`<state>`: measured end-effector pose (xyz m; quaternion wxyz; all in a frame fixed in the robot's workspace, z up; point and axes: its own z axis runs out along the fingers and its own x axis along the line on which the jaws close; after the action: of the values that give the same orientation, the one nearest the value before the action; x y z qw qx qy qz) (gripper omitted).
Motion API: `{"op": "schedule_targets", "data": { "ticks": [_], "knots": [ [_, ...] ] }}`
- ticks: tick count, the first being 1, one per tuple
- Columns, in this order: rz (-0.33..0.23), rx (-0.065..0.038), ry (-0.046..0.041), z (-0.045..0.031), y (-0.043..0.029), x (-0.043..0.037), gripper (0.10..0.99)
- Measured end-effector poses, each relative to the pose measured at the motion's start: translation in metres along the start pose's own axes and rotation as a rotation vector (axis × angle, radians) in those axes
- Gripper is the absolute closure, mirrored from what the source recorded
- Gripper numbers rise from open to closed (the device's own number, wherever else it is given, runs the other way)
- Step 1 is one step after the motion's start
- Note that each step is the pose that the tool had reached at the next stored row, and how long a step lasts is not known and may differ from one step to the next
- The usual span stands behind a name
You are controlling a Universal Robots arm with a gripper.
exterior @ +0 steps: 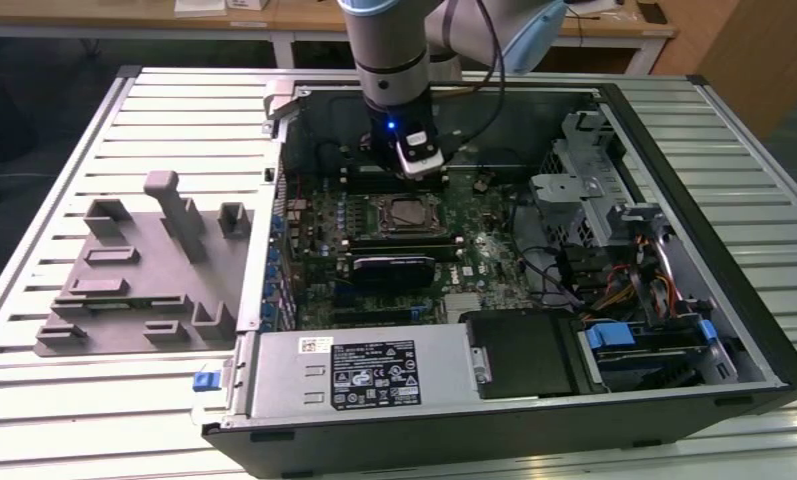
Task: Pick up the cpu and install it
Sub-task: 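Install the first cpu locking lever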
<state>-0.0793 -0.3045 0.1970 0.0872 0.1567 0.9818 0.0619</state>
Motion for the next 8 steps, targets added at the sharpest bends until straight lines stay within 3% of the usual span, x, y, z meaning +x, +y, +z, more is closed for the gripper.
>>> {"op": "schedule_targets", "data": {
  "ticks": [8],
  "knots": [
    [0.001, 0.000, -0.0012, 0.0017, -0.0023, -0.0004, 0.980]
  ]
}}
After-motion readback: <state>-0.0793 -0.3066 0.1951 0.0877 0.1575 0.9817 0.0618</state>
